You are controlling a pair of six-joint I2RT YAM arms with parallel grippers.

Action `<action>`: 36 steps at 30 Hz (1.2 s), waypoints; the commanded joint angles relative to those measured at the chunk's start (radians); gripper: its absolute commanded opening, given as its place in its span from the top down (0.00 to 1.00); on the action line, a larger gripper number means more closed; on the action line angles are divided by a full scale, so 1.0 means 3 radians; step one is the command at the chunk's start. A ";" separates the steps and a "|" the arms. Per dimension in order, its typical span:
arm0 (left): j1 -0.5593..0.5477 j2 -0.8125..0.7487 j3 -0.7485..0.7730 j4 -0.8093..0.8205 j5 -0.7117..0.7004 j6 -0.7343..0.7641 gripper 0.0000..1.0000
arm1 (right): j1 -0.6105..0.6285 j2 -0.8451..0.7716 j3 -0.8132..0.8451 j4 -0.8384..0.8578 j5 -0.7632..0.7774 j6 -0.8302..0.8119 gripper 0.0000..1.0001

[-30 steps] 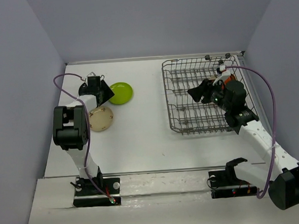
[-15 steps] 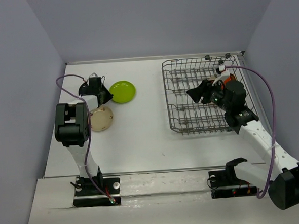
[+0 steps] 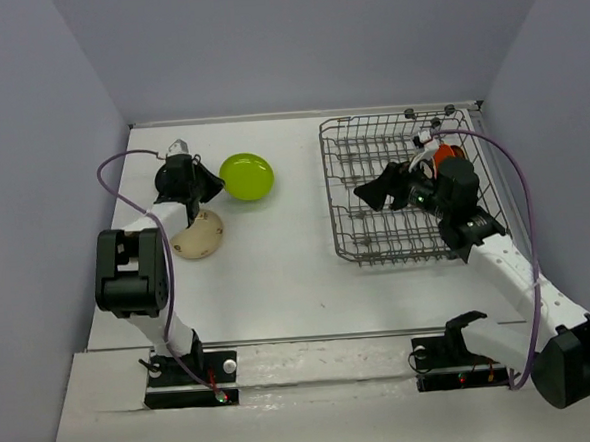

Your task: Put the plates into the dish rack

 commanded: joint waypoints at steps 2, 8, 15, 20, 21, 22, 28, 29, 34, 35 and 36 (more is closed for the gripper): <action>-0.0017 -0.0648 -0.0125 0.0415 0.0209 -0.0149 0.94 | 0.0260 0.0140 0.0320 0.0090 -0.0225 -0.0024 0.20; -0.0073 -0.1109 -0.0310 0.0538 0.0485 -0.0369 0.94 | 0.0511 0.0497 0.0565 0.0054 0.0011 -0.0034 0.15; -0.0303 -0.1840 -0.0606 0.0558 0.0960 -0.0385 0.94 | 0.0603 0.0932 0.0878 0.0049 -0.0050 0.0042 0.11; -0.0431 -0.2075 -0.0872 0.0594 0.1354 -0.0369 0.94 | 0.0741 0.1198 0.1169 0.0049 -0.0153 0.0104 0.10; -0.0451 -0.2111 -0.0928 0.0599 0.1385 -0.0354 0.94 | 0.0741 0.1274 0.1194 0.0044 -0.0117 0.0114 0.09; -0.0477 -0.2142 -0.0959 0.0594 0.1411 -0.0339 0.94 | 0.0741 0.1311 0.1215 0.0043 -0.0107 0.0134 0.09; -0.0585 -0.2316 -0.1097 0.0615 0.1569 -0.0287 0.94 | 0.0777 0.1510 0.1276 0.0207 -0.0311 0.0267 0.26; -0.0595 -0.2341 -0.1102 0.0635 0.1625 -0.0287 0.94 | 0.0777 0.1571 0.1286 0.0237 -0.0362 0.0308 0.44; -0.0600 -0.2459 -0.1072 0.0686 0.1692 -0.0303 0.77 | 0.0777 0.1587 0.1251 0.0289 -0.0358 0.0349 0.93; -0.0595 -0.2474 -0.1061 0.0676 0.1707 -0.0288 0.66 | 0.0777 0.1542 0.1220 0.0274 -0.0236 0.0309 0.93; -0.0600 -0.2505 -0.1041 0.0635 0.1718 -0.0257 0.55 | 0.0777 0.1475 0.1190 0.0248 -0.0093 0.0268 0.93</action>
